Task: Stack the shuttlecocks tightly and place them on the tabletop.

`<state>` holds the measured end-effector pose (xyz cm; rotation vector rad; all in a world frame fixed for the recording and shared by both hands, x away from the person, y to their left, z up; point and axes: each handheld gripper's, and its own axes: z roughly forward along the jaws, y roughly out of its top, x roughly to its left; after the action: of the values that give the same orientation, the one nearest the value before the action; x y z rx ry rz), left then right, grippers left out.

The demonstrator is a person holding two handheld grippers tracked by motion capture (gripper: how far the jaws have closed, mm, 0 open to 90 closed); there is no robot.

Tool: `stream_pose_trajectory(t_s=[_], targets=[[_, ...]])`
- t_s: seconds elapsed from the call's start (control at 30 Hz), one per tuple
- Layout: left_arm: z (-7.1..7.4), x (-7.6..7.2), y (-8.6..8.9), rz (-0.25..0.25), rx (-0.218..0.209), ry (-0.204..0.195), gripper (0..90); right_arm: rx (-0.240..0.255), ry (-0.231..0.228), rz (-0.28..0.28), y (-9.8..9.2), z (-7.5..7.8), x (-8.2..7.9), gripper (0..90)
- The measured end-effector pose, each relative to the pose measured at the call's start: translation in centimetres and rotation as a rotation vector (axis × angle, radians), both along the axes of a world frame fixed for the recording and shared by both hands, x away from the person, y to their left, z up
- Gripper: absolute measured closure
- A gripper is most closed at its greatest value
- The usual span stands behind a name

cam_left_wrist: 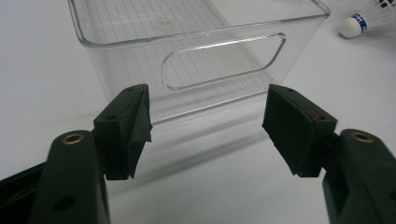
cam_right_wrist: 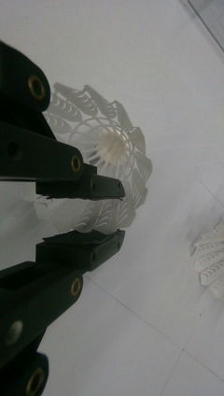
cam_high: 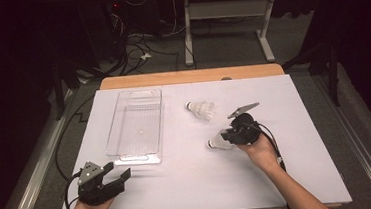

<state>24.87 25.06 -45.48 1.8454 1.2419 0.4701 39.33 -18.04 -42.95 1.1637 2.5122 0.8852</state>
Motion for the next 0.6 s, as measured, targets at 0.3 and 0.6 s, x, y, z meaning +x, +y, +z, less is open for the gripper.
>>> stream_pose_trajectory(t_s=[0.3, 0.6], targets=[[0.0, 0.01, -0.04, 0.0, 0.002, 0.0, 32.8, 0.008, -0.005, -0.014, 0.02, -0.42, 0.58, 71.3], [0.01, -0.03, -0.03, -0.001, 0.003, -0.002, 32.9, 0.003, 0.001, -0.036, -0.17, -0.71, 0.93, 67.1]])
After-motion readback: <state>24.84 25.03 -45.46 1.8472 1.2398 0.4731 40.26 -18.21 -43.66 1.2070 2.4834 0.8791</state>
